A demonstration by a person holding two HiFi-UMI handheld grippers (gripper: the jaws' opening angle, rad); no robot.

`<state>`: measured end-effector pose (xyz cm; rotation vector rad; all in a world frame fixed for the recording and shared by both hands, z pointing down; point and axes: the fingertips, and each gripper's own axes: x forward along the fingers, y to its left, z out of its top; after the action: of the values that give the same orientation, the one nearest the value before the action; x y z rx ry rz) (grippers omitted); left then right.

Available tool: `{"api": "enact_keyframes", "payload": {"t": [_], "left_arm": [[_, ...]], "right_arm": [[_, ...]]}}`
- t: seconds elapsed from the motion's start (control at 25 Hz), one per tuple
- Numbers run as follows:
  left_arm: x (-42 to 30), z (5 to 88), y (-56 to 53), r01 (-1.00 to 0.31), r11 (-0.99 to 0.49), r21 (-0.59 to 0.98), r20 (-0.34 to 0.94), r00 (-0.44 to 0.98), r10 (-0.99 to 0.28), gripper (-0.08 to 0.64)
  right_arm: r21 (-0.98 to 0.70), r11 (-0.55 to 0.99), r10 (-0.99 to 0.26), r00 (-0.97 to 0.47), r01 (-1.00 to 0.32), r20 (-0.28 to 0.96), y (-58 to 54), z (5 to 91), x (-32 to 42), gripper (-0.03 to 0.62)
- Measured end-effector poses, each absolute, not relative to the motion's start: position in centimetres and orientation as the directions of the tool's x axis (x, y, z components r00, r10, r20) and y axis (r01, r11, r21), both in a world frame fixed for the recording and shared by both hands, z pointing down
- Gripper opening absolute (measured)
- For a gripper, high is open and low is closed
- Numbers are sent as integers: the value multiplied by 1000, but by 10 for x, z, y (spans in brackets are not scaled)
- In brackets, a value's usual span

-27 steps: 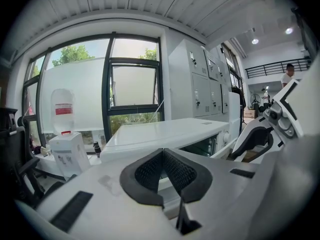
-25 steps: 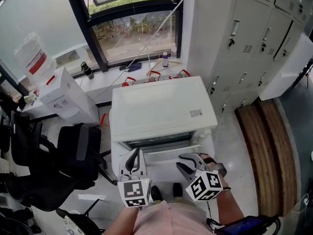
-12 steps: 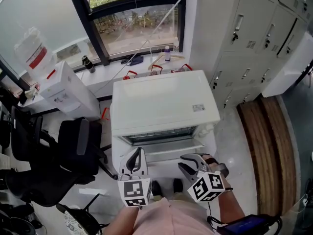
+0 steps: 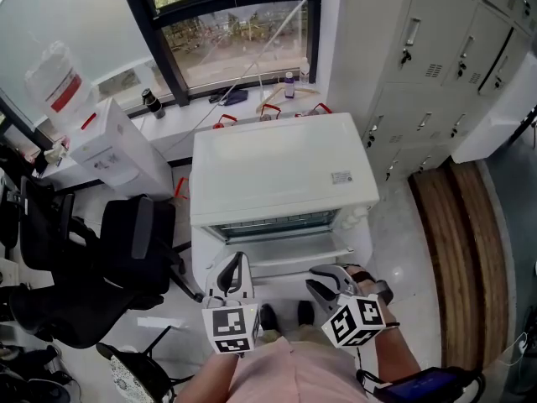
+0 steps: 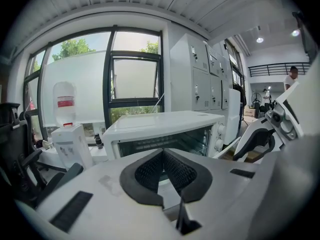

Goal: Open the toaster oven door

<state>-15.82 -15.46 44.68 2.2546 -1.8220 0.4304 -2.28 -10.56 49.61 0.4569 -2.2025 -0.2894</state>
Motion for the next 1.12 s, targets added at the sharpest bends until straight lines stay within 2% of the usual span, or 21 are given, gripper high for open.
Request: {"api": "enact_keyframes", "payload": {"t": [0.64,1.12], "left_arm": [[-156,478,-140,-982,-189,2,453,169,-875,14],[-154,487,-136,-982,-189,22,501,174,-848,12]], "right_arm": [[305,931,-363,-595,-201,717,-85,511,-19,93],[206,940,-339,-679,-272,651,-81,502,-21,101]]}}
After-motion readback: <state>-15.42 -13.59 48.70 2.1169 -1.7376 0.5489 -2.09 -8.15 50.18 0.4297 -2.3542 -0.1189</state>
